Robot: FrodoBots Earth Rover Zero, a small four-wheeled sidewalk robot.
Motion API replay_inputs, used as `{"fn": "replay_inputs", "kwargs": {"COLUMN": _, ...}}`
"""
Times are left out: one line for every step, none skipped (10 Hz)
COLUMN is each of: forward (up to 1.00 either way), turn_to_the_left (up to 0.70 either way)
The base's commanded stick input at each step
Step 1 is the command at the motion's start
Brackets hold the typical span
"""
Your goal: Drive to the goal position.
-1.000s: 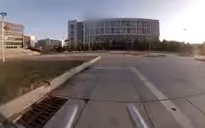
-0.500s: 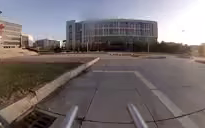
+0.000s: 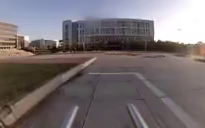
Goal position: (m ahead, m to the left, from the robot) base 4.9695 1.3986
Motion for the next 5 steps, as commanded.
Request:
{"fn": "replay_inputs", "kwargs": {"forward": 0.7, "turn_to_the_left": -0.14}}
{"fn": "replay_inputs", "kwargs": {"forward": 0.7, "turn_to_the_left": -0.14}}
{"fn": "replay_inputs", "kwargs": {"forward": 0.7, "turn_to_the_left": -0.14}}
{"fn": "replay_inputs", "kwargs": {"forward": 0.7, "turn_to_the_left": -0.14}}
{"fn": "replay_inputs", "kwargs": {"forward": 0.7, "turn_to_the_left": -0.14}}
